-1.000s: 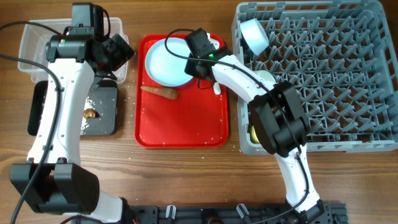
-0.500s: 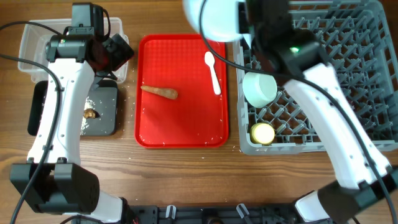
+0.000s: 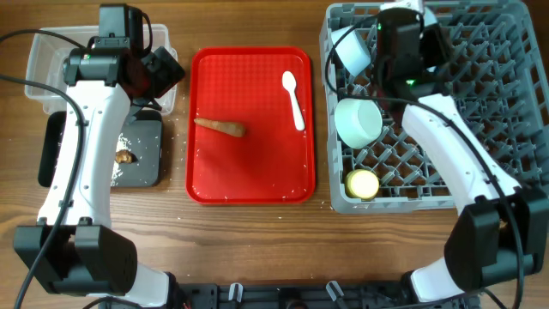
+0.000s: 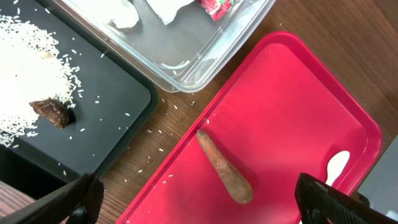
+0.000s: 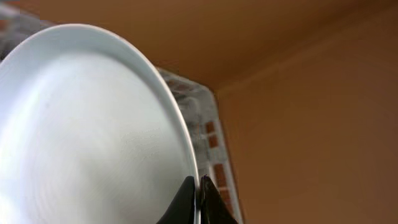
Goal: Sort waste into correct bins and load items into the dishwasher rack
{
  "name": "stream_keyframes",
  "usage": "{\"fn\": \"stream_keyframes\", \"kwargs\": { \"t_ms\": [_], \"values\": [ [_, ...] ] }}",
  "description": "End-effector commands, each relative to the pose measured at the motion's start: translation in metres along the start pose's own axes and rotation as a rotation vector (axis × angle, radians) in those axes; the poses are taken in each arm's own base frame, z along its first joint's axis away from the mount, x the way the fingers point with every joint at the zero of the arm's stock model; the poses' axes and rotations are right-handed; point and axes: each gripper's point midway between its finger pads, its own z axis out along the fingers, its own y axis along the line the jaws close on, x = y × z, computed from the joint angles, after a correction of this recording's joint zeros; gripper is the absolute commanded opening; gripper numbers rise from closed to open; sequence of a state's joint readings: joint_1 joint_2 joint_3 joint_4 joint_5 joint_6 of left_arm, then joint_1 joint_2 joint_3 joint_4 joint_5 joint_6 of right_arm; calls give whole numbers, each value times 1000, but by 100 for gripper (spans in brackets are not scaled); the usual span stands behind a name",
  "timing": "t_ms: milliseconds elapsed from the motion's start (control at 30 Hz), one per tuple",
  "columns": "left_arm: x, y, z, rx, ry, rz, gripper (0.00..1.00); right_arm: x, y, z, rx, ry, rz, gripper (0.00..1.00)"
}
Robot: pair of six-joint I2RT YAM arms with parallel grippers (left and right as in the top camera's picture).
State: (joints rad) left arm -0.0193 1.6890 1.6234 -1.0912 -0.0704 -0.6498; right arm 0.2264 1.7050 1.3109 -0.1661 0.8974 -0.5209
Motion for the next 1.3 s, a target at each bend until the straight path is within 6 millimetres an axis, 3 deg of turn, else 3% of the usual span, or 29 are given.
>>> {"fn": "stream_keyframes", "kwargs": {
  "t_ms": [0, 33, 67, 133, 200, 267, 333, 433, 500, 567, 600, 733, 867, 967, 1033, 1067, 1100, 1133, 1167, 1233, 1267],
  "values": [
    [-6, 0, 4, -1, -17, -17, 100, 4, 35, 9, -96, -18, -79, 4],
    [-6, 0, 4, 0, -19, -17, 100, 3, 48, 11, -146, -33, -71, 36],
    [-6, 0, 4, 0, -19, -17, 100, 2, 55, 11, -178, -41, -29, 100],
    [-1, 1, 4, -4, 1, -12, 100, -8, 46, 3, -205, -46, 237, 100],
    [10, -7, 3, 22, 41, 3, 99, -27, 38, -21, -345, -83, 312, 100],
    [33, -21, 6, 19, 86, 52, 80, -43, 29, -59, -539, -113, 407, 100],
    [80, -31, 28, -46, 176, -48, 75, -48, 28, -102, -747, -150, 420, 100],
    [125, -33, 75, -142, 216, -241, 82, -38, 41, -121, -869, -125, 388, 100],
    [141, -38, 109, -147, 223, -275, 81, -32, 50, -130, -934, -99, 368, 100],
    [150, -38, 130, -167, 250, -273, 77, -29, 55, -135, -969, -87, 359, 100],
    [155, -34, 145, -194, 263, -271, 75, -32, 62, -147, -1050, -103, 357, 100],
    [156, -35, 174, -190, 253, -264, 69, -38, 75, -167, -1159, -114, 362, 100],
    [143, -32, 176, -201, 184, -211, 22, -42, 86, -186, -1197, -136, 325, 93],
    [130, -32, 158, -180, 194, -114, 10, -45, 88, -187, -1208, -94, 399, 100],
    [100, -20, 120, -190, 185, -101, 9, -50, 95, -187, -1246, -56, 469, 100],
    [75, -10, 89, -179, 166, -118, 9, -55, 107, -187, -1292, -30, 503, 100],
    [46, 6, 47, -159, 128, -165, 11, -54, 119, -181, -1299, 27, 548, 100],
    [31, 21, 25, -146, 99, -179, 18, -54, 131, -177, -1305, 51, 548, 100],
    [15, 55, 1, -165, 75, -273, 24, -55, 148, -178, -1319, 59, 527, 100],
    [-2, 100, -10, -215, 64, -398, 24, -59, 162, -179, -1288, 47, 509, 100],
    [-15, 138, -4, -263, 64, -503, 24, -59, 172, -170, -1147, 52, 506, 100]
  ]
}}
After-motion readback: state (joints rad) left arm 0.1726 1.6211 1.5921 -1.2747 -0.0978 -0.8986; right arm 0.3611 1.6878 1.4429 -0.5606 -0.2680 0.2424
